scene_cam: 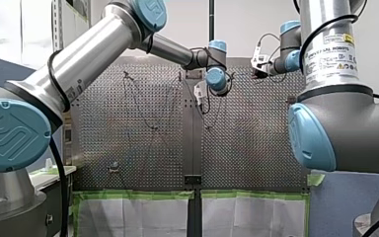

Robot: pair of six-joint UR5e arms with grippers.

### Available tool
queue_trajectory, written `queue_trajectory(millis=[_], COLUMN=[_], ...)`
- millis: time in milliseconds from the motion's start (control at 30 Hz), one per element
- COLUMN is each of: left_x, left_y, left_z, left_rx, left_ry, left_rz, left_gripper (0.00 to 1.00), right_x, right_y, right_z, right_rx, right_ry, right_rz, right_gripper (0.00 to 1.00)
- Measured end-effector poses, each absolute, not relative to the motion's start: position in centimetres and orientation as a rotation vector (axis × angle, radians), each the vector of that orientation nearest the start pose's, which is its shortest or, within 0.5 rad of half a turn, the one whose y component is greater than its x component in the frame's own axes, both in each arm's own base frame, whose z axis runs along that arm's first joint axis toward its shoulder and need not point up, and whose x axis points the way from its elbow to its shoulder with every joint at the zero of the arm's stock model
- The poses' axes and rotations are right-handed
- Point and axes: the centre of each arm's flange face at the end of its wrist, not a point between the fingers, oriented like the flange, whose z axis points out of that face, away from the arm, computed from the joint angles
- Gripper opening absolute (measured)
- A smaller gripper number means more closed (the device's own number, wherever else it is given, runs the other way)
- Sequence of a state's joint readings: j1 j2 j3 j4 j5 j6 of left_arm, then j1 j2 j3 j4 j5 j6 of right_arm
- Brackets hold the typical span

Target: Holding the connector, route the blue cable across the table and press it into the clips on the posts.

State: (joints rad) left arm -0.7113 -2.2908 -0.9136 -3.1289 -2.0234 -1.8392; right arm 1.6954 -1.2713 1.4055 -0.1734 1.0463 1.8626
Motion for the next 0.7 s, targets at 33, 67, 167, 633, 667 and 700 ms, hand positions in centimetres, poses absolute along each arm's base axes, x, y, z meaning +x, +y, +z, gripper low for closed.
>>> queue_trajectory(millis=[33, 67, 167, 633, 667, 700], left_x=[51.0, 50.7, 49.8, 47.7, 47.6, 47.6], left_y=[-56.1, -56.1, -55.8, -54.0, -53.6, -53.4], left_z=[35.5, 35.8, 36.7, 40.7, 41.1, 41.3], left_rx=[0.014, 0.018, 0.023, 0.036, 0.031, 0.028], left_ry=[1.635, 1.637, 1.632, 1.533, 1.523, 1.515], left_rz=[-0.389, -0.389, -0.401, -0.483, -0.484, -0.485], left_gripper=[1.0, 1.0, 1.0, 1.0, 1.0, 1.0], right_x=[25.7, 25.7, 25.7, 25.8, 25.7, 25.7], right_y=[-57.7, -57.7, -57.7, -57.6, -57.6, -57.6], right_z=[42.0, 42.0, 42.0, 41.9, 41.9, 41.9], right_rx=[-2.129, -2.129, -2.129, -2.135, -2.135, -2.136], right_ry=[1.446, 1.446, 1.447, 1.441, 1.442, 1.442], right_rz=[-2.523, -2.523, -2.522, -2.521, -2.521, -2.522], right_gripper=[0.0, 0.0, 0.0, 0.0, 0.0, 0.0])
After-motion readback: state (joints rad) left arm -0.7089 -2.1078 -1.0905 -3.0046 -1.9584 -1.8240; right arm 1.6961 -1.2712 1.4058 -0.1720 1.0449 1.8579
